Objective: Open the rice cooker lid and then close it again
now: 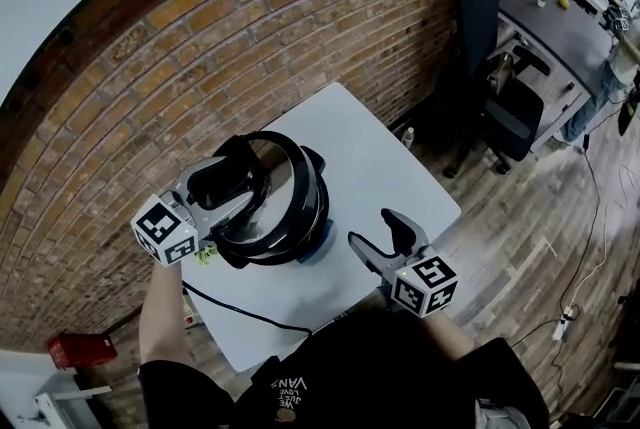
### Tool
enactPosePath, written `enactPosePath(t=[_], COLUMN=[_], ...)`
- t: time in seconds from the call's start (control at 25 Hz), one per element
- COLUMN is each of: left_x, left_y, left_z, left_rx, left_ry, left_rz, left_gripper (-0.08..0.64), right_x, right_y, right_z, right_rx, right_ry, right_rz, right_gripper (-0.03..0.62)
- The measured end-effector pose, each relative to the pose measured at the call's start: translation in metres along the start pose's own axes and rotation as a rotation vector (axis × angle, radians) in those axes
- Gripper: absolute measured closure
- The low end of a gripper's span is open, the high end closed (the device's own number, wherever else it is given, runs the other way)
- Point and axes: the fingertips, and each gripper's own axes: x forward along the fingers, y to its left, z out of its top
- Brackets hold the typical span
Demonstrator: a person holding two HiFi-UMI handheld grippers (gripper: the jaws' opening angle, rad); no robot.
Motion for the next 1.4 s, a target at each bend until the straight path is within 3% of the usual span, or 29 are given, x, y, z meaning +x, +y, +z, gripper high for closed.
enactPosePath(t=[0.12,0.32,0.68,0.88,1.04,1.2,1.4], left_x=[-0.025,-0.094,-0.202,-0.227,-0.244,-0.255,-0.252], left_y=[0.010,0.021,-0.014,-0.050,-0.069,-0.078,-0.065], left_z=[0.016,0.031,-0.019,-0.054,-0.076,-0.082,-0.067], left_rx=[-0.090,-0.284,-0.540,-0.751,-0.831,-0.843,-0.759], left_ry=[-0.088,-0.326,-0.592,-0.810,-0.918,-0.961,-0.873], left_rz=[0.120,0.339,0.682,0.753,0.819,0.830,0.795], left_gripper=[0.281,0.280,0.281,0.281,0.281,0.281,0.281], right_x=[0.002,0.010,0.025,0.031,0.034,0.033,0.026], right_y=[-0.002,-0.001,0.014,0.024,0.032,0.035,0.032], right_z=[0.004,0.012,0.010,0.008,0.006,0.004,0.003], right_rx=[0.004,-0.003,-0.011,-0.012,-0.007,-0.003,0.003], right_ry=[0.005,0.016,0.062,0.089,0.097,0.097,0.086], right_rz=[0.030,0.101,0.221,0.267,0.287,0.286,0.254], right_gripper=[0.255,0.255,0.256,0.256,0.256,0.256,0.256])
